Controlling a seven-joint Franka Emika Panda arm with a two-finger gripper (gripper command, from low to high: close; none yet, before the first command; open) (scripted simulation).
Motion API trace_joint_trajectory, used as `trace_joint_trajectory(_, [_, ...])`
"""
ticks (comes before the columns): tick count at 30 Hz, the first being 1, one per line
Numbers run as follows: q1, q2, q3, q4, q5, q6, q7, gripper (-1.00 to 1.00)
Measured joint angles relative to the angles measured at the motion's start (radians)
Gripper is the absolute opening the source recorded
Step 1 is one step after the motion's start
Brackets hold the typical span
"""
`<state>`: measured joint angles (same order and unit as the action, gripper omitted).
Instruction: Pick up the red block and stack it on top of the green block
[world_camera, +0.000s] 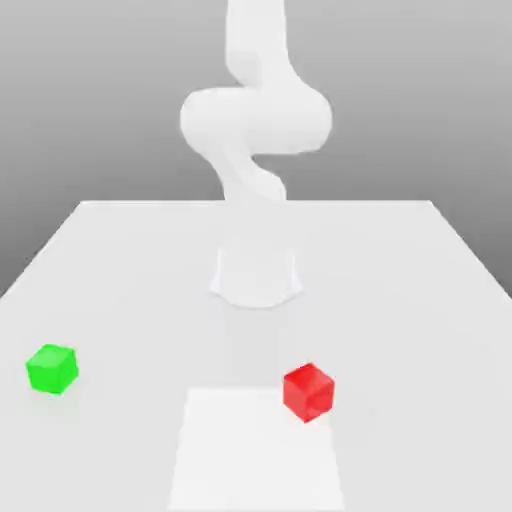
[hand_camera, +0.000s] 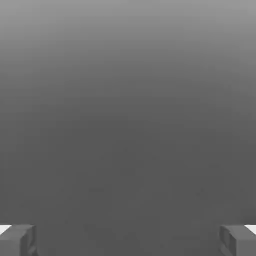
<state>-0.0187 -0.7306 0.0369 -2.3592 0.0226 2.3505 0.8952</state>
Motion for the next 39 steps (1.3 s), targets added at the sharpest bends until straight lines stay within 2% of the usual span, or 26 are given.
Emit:
trace_joint_trajectory(11, [-0.074,0.315,0.184,-0.268,0.08,0.229,0.452,0.0])
trace_joint_trajectory(21, [-0.117,0.601,0.328,-0.508,0.088,0.436,0.901,0.0])
trace_joint_trajectory(23, [-0.127,0.667,0.336,-0.528,0.046,0.488,0.978,0.0])
trace_joint_trajectory(25, [-0.135,0.741,0.318,-0.525,-0.044,0.547,1.053,0.0])
trace_joint_trajectory(29, [-0.018,0.888,0.152,-0.503,-0.251,0.665,1.205,0.0])
trace_joint_trajectory(30, [0.021,0.918,0.107,-0.498,-0.277,0.69,1.225,-1.0])
trace_joint_trajectory(36, [0.04,0.933,0.084,-0.496,-0.291,0.705,1.235,-1.0])
trace_joint_trajectory(39, [-0.004,0.869,0.15,-0.507,-0.205,0.653,1.172,-1.0])
